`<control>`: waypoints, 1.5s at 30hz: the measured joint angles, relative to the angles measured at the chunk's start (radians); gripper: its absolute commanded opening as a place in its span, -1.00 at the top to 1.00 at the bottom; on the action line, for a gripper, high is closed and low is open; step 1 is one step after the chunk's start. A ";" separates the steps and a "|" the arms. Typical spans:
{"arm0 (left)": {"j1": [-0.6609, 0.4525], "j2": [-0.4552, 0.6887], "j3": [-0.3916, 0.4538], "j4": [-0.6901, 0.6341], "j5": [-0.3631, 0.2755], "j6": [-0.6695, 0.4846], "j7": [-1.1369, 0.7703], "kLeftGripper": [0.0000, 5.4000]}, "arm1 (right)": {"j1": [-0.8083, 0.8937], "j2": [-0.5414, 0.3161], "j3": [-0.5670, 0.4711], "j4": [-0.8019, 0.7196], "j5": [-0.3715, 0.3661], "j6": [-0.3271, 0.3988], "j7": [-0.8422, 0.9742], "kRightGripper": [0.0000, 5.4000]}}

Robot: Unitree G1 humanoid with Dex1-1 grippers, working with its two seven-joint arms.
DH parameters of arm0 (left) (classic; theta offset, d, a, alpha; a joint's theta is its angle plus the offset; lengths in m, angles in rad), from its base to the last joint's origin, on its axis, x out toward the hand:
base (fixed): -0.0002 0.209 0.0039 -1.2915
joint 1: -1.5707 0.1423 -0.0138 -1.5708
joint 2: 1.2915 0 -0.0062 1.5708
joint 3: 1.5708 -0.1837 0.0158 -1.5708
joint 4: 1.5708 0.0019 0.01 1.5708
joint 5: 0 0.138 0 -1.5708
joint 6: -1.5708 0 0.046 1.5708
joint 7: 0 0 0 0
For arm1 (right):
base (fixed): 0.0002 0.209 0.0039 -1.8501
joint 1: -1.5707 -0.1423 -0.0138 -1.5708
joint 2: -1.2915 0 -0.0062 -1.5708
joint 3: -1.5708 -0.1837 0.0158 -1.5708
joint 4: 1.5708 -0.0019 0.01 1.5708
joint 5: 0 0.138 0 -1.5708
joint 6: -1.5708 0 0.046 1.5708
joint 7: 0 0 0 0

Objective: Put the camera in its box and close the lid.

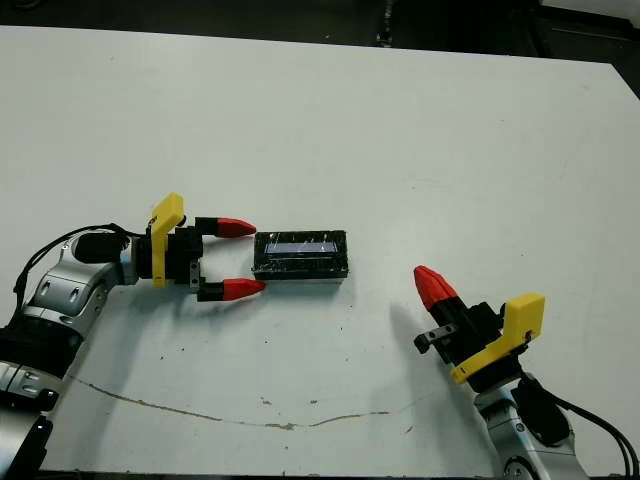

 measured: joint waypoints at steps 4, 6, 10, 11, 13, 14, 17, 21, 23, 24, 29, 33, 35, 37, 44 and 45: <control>0.000 0.000 0.000 0.000 0.000 0.004 -0.001 -0.99 | -0.001 0.000 0.000 0.002 0.002 0.000 0.009 1.00; 0.000 0.000 0.000 0.000 -0.001 0.006 -0.006 -0.99 | -0.001 0.000 0.000 0.004 0.002 0.000 0.015 1.00; 0.000 0.011 -0.001 0.000 0.000 0.007 -0.032 -0.99 | -0.001 0.000 0.000 0.011 0.002 0.000 0.016 1.00; 0.000 0.019 -0.001 -0.002 0.001 0.007 -0.042 -0.99 | -0.001 0.000 0.000 0.012 0.002 0.000 0.016 1.00; -0.001 0.045 -0.002 -0.012 0.002 0.007 -0.065 -0.99 | -0.002 0.000 0.000 0.014 0.002 0.000 0.019 1.00; -0.001 0.060 -0.002 -0.017 0.003 0.006 -0.078 -0.99 | -0.002 0.000 0.000 0.016 0.001 -0.001 0.022 1.00; -0.003 0.113 0.004 -0.035 0.003 -0.004 -0.110 -0.99 | -0.004 0.000 0.000 0.028 0.000 -0.019 0.038 1.00; -0.004 0.195 0.022 -0.087 0.009 -0.078 -0.157 -0.99 | -0.004 0.000 0.000 0.031 0.000 -0.022 0.039 1.00; -0.009 0.262 0.031 -0.137 0.009 -0.064 -0.190 -0.99 | -0.003 0.000 0.000 0.031 -0.001 -0.022 0.039 1.00; -0.013 0.292 0.037 -0.156 0.009 -0.058 -0.202 -0.99 | -0.003 0.000 0.000 0.031 -0.001 -0.022 0.039 1.00; -0.020 0.408 0.078 -0.198 0.010 -0.050 -0.227 -0.99 | -0.002 0.000 0.001 0.028 -0.001 -0.022 0.034 1.00; 0.016 0.434 0.194 -0.303 -0.011 0.044 -0.061 -0.99 | -0.004 0.000 0.003 0.027 0.000 -0.021 0.034 1.00; 0.056 0.385 0.284 -0.383 -0.046 0.103 0.107 -0.93 | -0.003 0.000 0.004 0.027 0.000 -0.021 0.033 1.00; 0.099 0.284 0.350 -0.470 -0.085 0.132 0.282 -0.84 | -0.004 0.000 0.006 0.025 -0.001 -0.021 0.031 1.00; 0.228 -0.079 0.300 -0.750 -0.156 0.134 0.655 -0.45 | -0.002 0.001 0.008 0.016 -0.001 -0.021 0.017 1.00; 0.231 -0.102 0.272 -0.773 -0.158 0.141 0.672 -0.40 | -0.002 0.001 0.008 0.016 -0.001 -0.021 0.014 1.00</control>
